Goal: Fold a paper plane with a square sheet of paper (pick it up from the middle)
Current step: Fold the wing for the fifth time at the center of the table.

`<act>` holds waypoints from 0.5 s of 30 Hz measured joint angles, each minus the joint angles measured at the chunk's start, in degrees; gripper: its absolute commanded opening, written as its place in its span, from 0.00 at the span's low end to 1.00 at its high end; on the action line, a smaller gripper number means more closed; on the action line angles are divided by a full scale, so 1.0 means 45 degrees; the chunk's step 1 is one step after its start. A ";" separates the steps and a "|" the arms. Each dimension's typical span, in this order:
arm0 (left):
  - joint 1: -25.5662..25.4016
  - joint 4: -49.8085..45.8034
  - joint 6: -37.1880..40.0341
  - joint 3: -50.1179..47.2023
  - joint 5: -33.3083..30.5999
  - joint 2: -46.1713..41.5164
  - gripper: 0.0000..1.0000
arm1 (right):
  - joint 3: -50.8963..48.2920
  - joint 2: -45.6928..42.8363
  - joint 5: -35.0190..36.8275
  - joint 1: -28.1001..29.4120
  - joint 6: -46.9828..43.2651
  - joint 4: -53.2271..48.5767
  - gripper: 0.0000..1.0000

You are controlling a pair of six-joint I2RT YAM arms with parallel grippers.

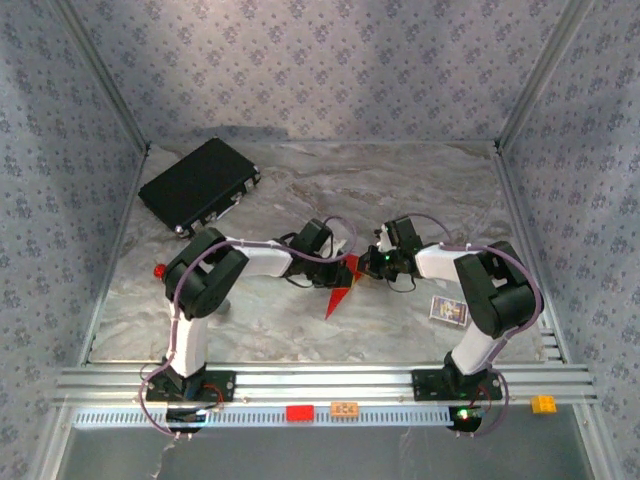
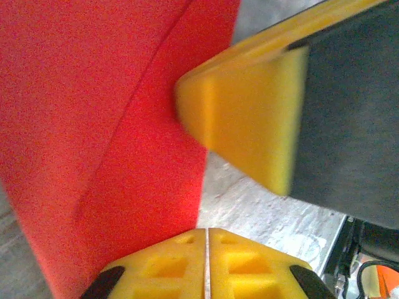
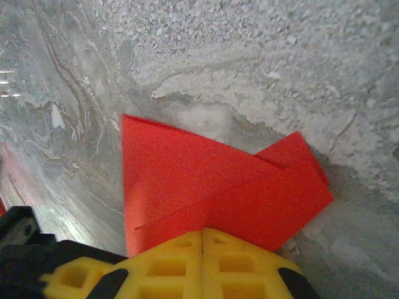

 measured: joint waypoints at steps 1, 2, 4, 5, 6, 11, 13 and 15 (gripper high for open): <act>-0.0044 -0.0015 0.0010 0.0000 -0.0068 -0.0015 0.10 | -0.0005 0.0000 0.0000 -0.0005 0.0000 0.0010 0.05; -0.0078 0.0019 0.0015 -0.0039 -0.0092 -0.0024 0.11 | -0.0015 0.0000 0.0000 -0.0010 0.0000 0.0010 0.05; -0.0107 0.0155 0.0049 -0.0219 -0.0194 -0.0146 0.11 | -0.0019 0.0000 -0.0010 -0.0010 0.0000 0.0029 0.04; -0.0131 0.0214 0.0063 -0.0379 -0.0277 -0.0267 0.12 | -0.0024 0.0000 -0.0029 -0.0010 0.0005 0.0034 0.04; -0.0151 0.0248 0.0102 -0.0515 -0.0340 -0.0379 0.12 | -0.0034 0.0005 -0.0053 -0.0010 0.0000 0.0034 0.04; -0.0306 -0.0248 0.0432 -0.1219 -0.0573 -0.1093 0.14 | -0.0044 0.0010 -0.0068 -0.0010 0.0005 0.0053 0.04; -0.0369 -0.0578 0.0636 -0.1365 -0.0661 -0.1316 0.14 | -0.0044 0.0019 -0.0083 -0.0024 0.0005 0.0058 0.04; -0.0437 -0.0996 0.0908 -0.1530 -0.0729 -0.1574 0.14 | -0.0044 0.0034 -0.0112 -0.0034 0.0005 0.0068 0.04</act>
